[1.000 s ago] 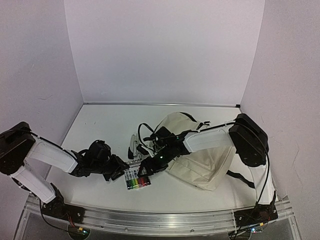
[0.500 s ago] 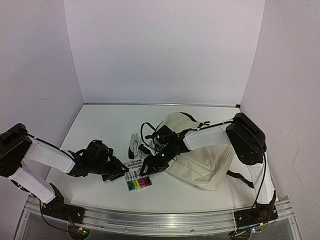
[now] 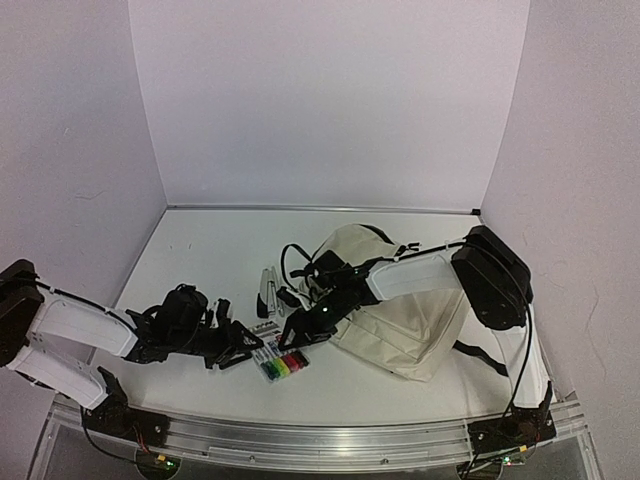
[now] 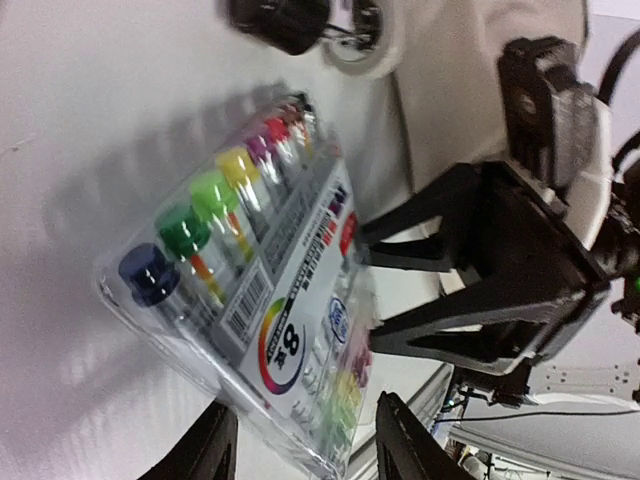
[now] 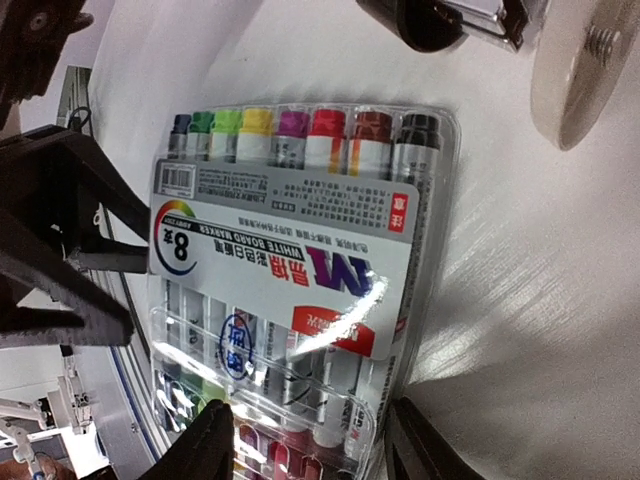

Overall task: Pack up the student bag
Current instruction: Pick up the stationery from the center of the board, then adjust the student bag at the center of the board, then place the stationery in the student bag.

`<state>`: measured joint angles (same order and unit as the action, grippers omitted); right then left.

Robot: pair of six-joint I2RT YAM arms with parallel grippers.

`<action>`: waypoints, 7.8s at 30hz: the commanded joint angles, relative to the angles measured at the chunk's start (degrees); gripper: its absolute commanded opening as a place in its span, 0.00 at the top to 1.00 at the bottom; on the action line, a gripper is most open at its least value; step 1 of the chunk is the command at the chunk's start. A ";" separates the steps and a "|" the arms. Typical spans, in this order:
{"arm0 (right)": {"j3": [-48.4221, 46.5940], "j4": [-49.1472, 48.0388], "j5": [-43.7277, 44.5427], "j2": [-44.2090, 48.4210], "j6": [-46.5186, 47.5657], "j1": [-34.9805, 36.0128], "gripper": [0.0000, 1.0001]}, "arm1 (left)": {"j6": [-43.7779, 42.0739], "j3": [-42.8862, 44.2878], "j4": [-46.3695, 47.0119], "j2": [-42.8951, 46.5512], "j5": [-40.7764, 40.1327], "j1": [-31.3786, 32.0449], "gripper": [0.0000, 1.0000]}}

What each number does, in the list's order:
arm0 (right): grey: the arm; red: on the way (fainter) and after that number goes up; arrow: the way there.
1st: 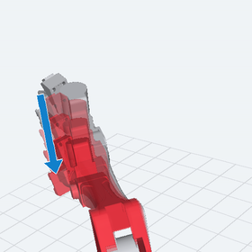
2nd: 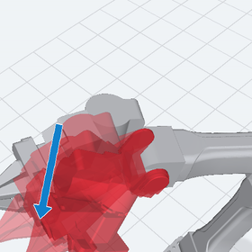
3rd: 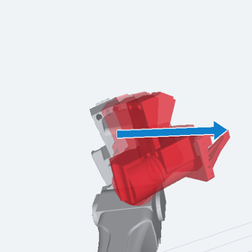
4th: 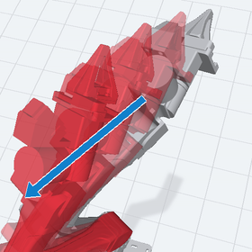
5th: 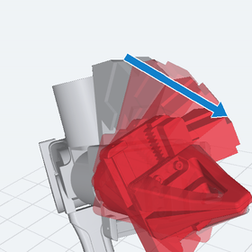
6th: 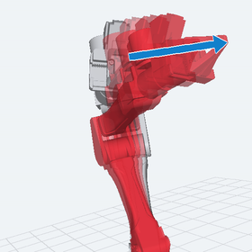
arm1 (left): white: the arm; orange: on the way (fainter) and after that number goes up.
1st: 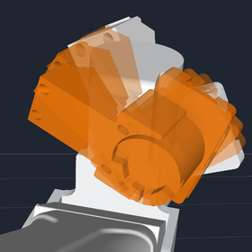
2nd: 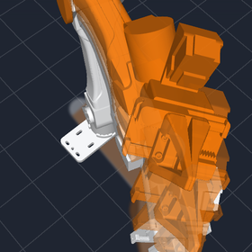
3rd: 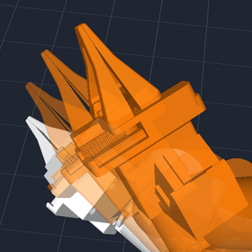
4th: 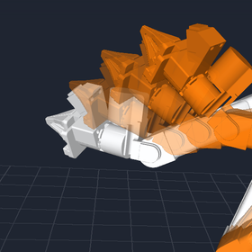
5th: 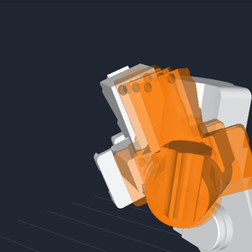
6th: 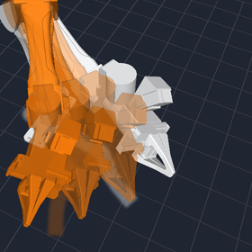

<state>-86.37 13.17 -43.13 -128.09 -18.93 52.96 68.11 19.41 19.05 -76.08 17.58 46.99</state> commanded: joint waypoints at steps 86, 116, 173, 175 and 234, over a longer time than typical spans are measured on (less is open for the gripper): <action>9.76 21.67 35.79 20.27 57.66 -44.50 1.00 | -30.63 69.36 -44.98 -21.92 6.87 -8.62 1.00; -5.63 25.70 34.59 28.21 27.70 -31.52 0.23 | -28.85 68.56 -41.19 -22.19 10.96 -7.95 1.00; -3.53 28.10 38.18 27.43 13.31 -15.50 1.00 | -25.64 66.41 -36.45 -23.12 14.16 -7.60 1.00; -3.96 28.12 35.61 27.92 12.97 -16.11 1.00 | -23.80 66.50 -33.63 -24.87 16.55 -7.00 1.00; -4.84 24.19 22.32 28.79 8.29 -19.75 1.00 | -6.26 73.22 -26.11 -43.05 18.90 -4.18 0.43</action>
<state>-90.26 41.19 -19.18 -100.29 -10.07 33.41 63.96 93.63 -4.42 -124.23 38.64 43.05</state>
